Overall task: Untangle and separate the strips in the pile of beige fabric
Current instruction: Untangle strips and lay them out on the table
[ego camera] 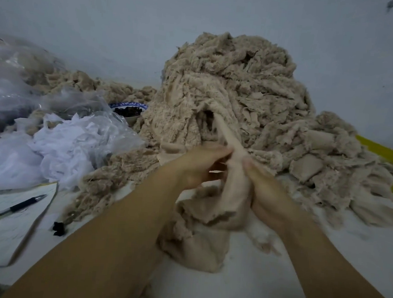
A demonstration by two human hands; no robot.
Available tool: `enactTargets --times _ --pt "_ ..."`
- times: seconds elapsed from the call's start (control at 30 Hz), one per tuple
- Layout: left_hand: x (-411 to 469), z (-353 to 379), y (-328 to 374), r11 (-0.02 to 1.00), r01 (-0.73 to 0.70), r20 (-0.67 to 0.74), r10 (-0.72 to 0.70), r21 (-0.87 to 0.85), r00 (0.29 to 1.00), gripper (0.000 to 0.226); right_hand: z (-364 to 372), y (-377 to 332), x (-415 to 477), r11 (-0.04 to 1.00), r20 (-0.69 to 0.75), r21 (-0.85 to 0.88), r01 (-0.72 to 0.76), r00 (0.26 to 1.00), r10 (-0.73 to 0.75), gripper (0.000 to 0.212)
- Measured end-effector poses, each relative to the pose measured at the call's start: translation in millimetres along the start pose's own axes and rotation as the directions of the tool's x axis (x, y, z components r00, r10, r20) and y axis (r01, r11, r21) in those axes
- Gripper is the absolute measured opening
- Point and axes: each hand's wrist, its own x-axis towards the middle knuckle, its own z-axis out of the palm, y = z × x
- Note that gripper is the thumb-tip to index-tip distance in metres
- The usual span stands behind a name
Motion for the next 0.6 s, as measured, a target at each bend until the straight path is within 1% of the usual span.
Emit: enactTargets --times 0.03,0.07,0.1,0.13,0.17,0.2,0.23,0.27,0.33,0.37,0.43,0.5,0.53,0.57,0.6 --pt "-4.7 -3.1 -2.4 0.989 -0.008 0.056 0.0 0.148 0.998 0.035 -6.7 -9.4 3.2 0.992 -0.044 0.123 0.002 0.999 0.003 0.035" --pt "-9.7 -6.0 -6.1 0.944 -0.002 0.092 -0.03 0.329 0.995 0.042 -11.6 -18.5 4.6 0.977 -0.086 0.215 -0.003 0.996 0.022 0.036" --pt "-14.7 -8.7 -11.5 0.85 -0.002 0.11 -0.066 0.527 0.992 0.042 -16.5 -25.1 6.0 0.965 -0.125 0.261 -0.011 0.991 0.045 0.037" --pt "-17.3 -12.7 -18.1 0.729 -0.021 0.124 -0.088 0.685 0.988 0.037 -20.4 -29.4 7.3 0.964 -0.165 0.265 -0.014 0.984 0.059 0.036" --pt "-18.2 -18.1 -25.1 0.637 -0.046 0.133 -0.089 0.77 0.987 0.028 -24.3 -31.6 9.0 0.968 -0.199 0.25 -0.011 0.978 0.062 0.036" --pt "-18.9 -23.6 -30.0 0.617 -0.049 0.122 -0.077 0.785 0.989 0.02 -27.5 -32.9 9.4 0.972 -0.223 0.237 -0.01 0.973 0.064 0.035" --pt "-20.4 -29.4 -32.9 0.656 -0.037 0.092 -0.05 0.754 0.994 0.017 -30.6 -33.7 8.7 0.972 -0.23 0.235 -0.012 0.971 0.068 0.036" --pt "-21.3 -35.1 -34.9 0.733 -0.027 0.041 -0.001 0.679 0.999 0.016 -32.9 -34.0 6.9 0.971 -0.223 0.24 -0.016 0.972 0.071 0.037" --pt "-22.8 -43.8 -35.2 0.896 -0.054 -0.088 0.103 0.442 0.991 0.016 -38.1 -31.9 3.6 0.965 -0.183 0.259 -0.031 0.98 0.08 0.039" --pt "-23.2 -44.7 -35.2 0.94 -0.076 -0.139 0.129 0.334 0.982 0.017 -40.2 -29.6 2.7 0.961 -0.162 0.272 -0.043 0.983 0.09 0.041" --pt "-22.5 -38.7 -35.2 0.968 -0.086 -0.174 0.129 0.236 0.976 0.02 -39.6 -25.5 1.2 0.954 -0.158 0.291 -0.077 0.979 0.127 0.044" --pt "-19.4 -22.1 -36.6 0.98 -0.061 -0.117 0.085 0.191 0.989 0.031 -29.8 -20.8 -1.1 0.951 -0.14 0.293 -0.097 0.98 0.143 0.043" --pt "-17.0 -11.2 -35.7 0.988 -0.044 -0.076 0.056 0.146 0.996 0.037 -22.6 -17.4 -1.8 0.954 -0.108 0.281 -0.105 0.984 0.14 0.042" --pt "-12.8 -0.8 -32.9 0.996 -0.032 -0.05 0.036 0.078 0.998 0.042 -13.6 -13.2 -3.1 0.965 -0.065 0.238 -0.111 0.989 0.13 0.042" --pt "-8.2 8.1 -27.2 0.999 -0.013 -0.051 0.011 -0.033 0.999 0.044 -5.2 -6.5 -4.3 0.983 -0.021 0.147 -0.107 0.994 0.112 0.044"
